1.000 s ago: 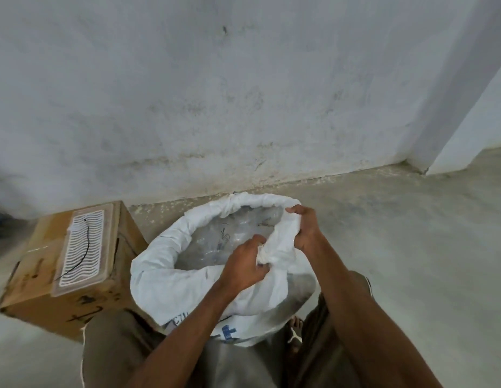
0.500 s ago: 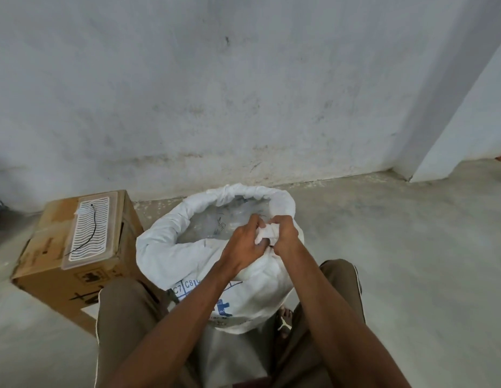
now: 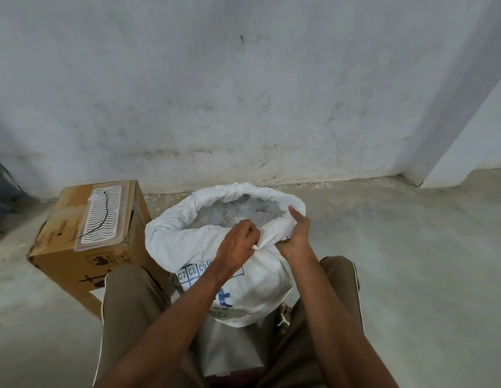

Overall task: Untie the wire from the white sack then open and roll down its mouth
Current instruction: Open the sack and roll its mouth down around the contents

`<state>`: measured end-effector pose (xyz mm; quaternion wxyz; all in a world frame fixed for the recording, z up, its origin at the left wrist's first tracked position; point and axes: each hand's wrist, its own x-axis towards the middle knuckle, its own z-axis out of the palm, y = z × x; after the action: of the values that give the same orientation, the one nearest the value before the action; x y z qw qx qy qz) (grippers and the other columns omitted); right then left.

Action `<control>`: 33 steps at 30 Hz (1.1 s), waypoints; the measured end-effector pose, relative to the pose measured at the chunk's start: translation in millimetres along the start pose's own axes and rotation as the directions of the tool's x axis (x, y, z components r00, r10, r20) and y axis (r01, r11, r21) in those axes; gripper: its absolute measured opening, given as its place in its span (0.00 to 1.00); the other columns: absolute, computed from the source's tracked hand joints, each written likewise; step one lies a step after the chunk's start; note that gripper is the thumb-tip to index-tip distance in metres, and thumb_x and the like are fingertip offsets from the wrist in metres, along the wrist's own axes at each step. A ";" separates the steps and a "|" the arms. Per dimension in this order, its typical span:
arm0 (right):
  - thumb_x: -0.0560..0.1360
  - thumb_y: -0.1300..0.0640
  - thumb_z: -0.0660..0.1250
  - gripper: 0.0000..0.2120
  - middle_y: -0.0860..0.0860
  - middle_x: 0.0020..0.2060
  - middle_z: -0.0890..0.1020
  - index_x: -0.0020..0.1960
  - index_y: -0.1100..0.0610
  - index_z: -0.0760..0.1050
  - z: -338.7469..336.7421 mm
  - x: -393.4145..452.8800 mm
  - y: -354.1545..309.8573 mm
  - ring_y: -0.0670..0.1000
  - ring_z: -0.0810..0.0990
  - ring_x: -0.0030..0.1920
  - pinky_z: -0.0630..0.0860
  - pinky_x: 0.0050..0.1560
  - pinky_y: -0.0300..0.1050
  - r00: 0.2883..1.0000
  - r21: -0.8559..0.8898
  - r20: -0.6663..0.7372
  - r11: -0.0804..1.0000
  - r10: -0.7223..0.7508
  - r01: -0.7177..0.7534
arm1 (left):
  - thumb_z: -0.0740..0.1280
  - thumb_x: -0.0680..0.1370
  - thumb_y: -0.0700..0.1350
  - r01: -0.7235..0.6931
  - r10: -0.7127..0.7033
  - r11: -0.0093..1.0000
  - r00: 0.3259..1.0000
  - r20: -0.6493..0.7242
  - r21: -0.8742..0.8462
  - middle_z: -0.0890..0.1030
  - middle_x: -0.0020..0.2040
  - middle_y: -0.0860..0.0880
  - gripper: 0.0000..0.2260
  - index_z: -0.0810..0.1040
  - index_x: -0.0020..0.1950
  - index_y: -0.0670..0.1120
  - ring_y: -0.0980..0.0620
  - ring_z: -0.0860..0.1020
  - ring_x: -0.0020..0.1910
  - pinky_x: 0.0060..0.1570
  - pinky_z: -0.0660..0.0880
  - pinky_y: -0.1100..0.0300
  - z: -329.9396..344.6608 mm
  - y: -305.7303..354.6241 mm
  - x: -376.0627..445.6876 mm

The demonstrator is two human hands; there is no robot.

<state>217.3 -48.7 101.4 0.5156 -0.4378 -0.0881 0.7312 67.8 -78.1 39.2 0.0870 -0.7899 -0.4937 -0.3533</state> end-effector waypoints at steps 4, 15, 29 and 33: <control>0.72 0.52 0.75 0.31 0.63 0.62 0.80 0.69 0.63 0.70 13.2 -6.3 22.5 0.64 0.82 0.59 0.80 0.59 0.58 0.989 -0.060 -0.148 0.998 0.023 -0.032 | 0.67 0.68 0.32 -0.146 0.145 0.989 0.989 0.029 0.037 0.79 0.41 0.39 0.05 0.80 0.42 0.36 0.43 0.76 0.39 0.33 0.74 0.53 6.1 4.9 6.2; 0.76 0.54 0.56 0.18 0.61 0.54 0.79 0.62 0.58 0.75 -3.5 7.5 13.2 0.64 0.78 0.56 0.75 0.57 0.57 0.997 0.155 0.069 0.987 0.023 -0.033 | 0.80 0.64 0.48 0.381 -0.217 0.845 0.886 0.410 -0.376 0.76 0.63 0.51 0.37 0.69 0.70 0.50 0.54 0.76 0.61 0.60 0.74 0.60 -17.2 -20.5 -6.3; 0.62 0.49 0.81 0.46 0.50 0.73 0.69 0.75 0.51 0.65 -59.4 14.5 0.0 0.53 0.64 0.75 0.59 0.77 0.55 0.667 -0.666 0.731 -0.354 -0.140 0.656 | 0.62 0.68 0.37 -0.238 0.228 0.950 0.971 0.071 0.201 0.82 0.41 0.50 0.13 0.83 0.46 0.48 0.46 0.77 0.33 0.29 0.67 0.58 9.9 -23.0 -14.0; 0.62 0.45 0.79 0.31 0.50 0.55 0.82 0.62 0.52 0.77 -47.2 21.4 -4.0 0.52 0.80 0.57 0.74 0.59 0.49 0.729 -0.515 0.681 -0.659 0.073 0.547 | 0.74 0.66 0.37 -0.195 0.199 0.970 0.980 -0.012 0.147 0.82 0.42 0.47 0.10 0.81 0.46 0.45 0.46 0.77 0.34 0.30 0.70 0.57 17.8 -25.3 -12.0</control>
<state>252.7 -44.3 63.6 0.0359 -0.4408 -0.8901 0.1102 51.8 -65.5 13.1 0.1853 -0.8217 -0.4362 -0.3165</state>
